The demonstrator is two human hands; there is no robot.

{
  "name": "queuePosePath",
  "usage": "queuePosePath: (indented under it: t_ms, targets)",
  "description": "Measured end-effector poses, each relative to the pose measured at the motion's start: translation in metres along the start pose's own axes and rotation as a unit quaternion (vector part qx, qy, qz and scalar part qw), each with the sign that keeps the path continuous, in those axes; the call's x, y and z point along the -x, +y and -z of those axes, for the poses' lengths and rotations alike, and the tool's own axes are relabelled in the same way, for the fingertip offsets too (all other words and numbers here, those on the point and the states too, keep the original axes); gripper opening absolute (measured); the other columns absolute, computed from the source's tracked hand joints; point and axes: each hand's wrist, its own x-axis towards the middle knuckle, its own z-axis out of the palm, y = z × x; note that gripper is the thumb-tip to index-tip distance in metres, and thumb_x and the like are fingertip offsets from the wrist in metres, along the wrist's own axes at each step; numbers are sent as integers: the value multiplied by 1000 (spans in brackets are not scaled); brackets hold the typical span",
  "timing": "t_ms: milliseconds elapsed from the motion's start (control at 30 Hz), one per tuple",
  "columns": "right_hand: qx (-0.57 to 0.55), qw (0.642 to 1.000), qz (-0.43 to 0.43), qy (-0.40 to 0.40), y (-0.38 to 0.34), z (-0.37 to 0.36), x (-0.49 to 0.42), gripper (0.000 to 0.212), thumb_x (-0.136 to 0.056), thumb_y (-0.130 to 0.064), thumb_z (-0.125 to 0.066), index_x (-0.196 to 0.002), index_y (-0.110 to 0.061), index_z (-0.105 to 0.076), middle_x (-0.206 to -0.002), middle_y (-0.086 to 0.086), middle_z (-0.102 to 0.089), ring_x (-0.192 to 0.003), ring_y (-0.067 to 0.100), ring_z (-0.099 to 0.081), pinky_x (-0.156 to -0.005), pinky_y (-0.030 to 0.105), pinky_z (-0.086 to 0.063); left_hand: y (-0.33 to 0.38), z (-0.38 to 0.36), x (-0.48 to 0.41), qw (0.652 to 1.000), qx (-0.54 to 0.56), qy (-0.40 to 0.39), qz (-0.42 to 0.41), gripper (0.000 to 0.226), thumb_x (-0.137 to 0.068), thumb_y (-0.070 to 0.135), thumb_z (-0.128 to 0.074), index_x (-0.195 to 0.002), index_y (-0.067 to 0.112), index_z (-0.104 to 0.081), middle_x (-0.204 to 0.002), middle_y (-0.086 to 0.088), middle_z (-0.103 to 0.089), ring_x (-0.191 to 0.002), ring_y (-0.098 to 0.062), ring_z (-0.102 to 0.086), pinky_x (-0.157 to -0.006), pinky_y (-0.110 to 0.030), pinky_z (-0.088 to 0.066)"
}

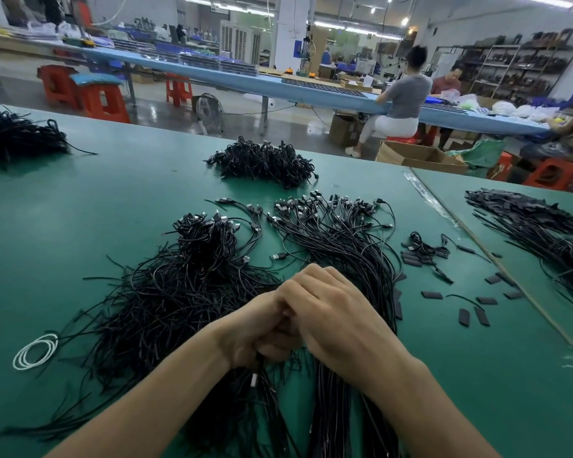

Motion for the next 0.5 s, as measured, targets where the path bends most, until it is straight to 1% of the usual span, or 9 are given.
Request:
queuePosePath:
  t_ms: [67, 100, 133, 200, 233, 267, 333, 400, 500]
  targets:
    - [-80, 996, -35, 2, 3, 1, -1, 18, -85, -3, -60, -89, -20, -54, -84, -6, -57, -83, 14, -47, -77, 25, -39, 3, 1, 0, 998, 11, -36, 41, 46, -93, 17, -34, -48, 23, -38, -43, 7, -29, -30, -2, -22, -29, -10, -15]
    - [-126, 990, -68, 0, 6, 1, -1, 16, -89, -6, -59, -88, -22, -53, -85, -8, -57, -83, 12, -48, -77, 26, -41, 4, 1, 0, 997, 21, -53, 56, 45, -91, 26, -41, -46, 24, -37, -43, 8, -28, -29, -1, -22, -28, -9, -16]
    - [-169, 980, -102, -2, 9, 0, 0, 16, -92, -9, -59, -87, -23, -52, -85, -10, -57, -82, 9, -50, -75, 27, -43, 5, 0, 1, 995, 40, -75, 62, 47, -90, 41, -45, -47, 25, -37, -43, 8, -27, -30, -1, -22, -28, -9, -16]
    - [-224, 963, -148, -3, 16, -2, 4, 18, -93, -10, -61, -85, -22, -51, -80, -12, -56, -77, 8, -52, -69, 24, -43, 4, 1, 1, 988, 72, -126, 45, 62, -89, 74, -39, -52, 24, -39, -47, 8, -28, -33, -2, -22, -29, -10, -17]
    - [-236, 959, -159, -4, 18, -3, 5, 18, -93, -9, -62, -85, -20, -51, -77, -11, -57, -75, 9, -53, -66, 23, -42, 3, 3, 2, 986, 70, -145, 32, 64, -86, 80, -41, -57, 23, -40, -50, 8, -29, -35, -1, -22, -30, -11, -17]
    - [-245, 955, -166, -8, 19, -4, 6, 18, -93, -9, -62, -84, -20, -52, -76, -11, -57, -73, 9, -53, -65, 22, -42, 2, 5, 5, 986, 51, -160, 18, 57, -84, 76, -51, -62, 24, -43, -53, 9, -30, -38, 0, -22, -30, -12, -18]
    - [-265, 948, -173, -23, 21, -5, 7, 19, -91, -11, -64, -83, -25, -54, -77, -11, -60, -75, 7, -55, -65, 20, -43, -1, 7, 9, 983, -34, -181, -24, 30, -77, 40, -75, -70, 25, -50, -57, 11, -34, -42, 1, -26, -33, -12, -20]
    - [-262, 950, -167, -41, 23, -5, 7, 19, -90, -15, -68, -85, -30, -57, -81, -14, -61, -80, 5, -58, -69, 18, -45, -2, 5, 11, 978, -108, -172, -36, 25, -70, 17, -78, -78, 16, -54, -57, 9, -38, -42, 0, -30, -34, -13, -22]
    - [-223, 959, -160, -74, 26, -5, 9, 15, -89, -30, -71, -102, -33, -62, -97, -17, -57, -93, 1, -54, -81, 18, -46, -4, 1, 9, 983, -123, -139, -11, 21, -73, 7, -70, -78, 16, -51, -58, 5, -39, -42, -2, -28, -33, -14, -21]
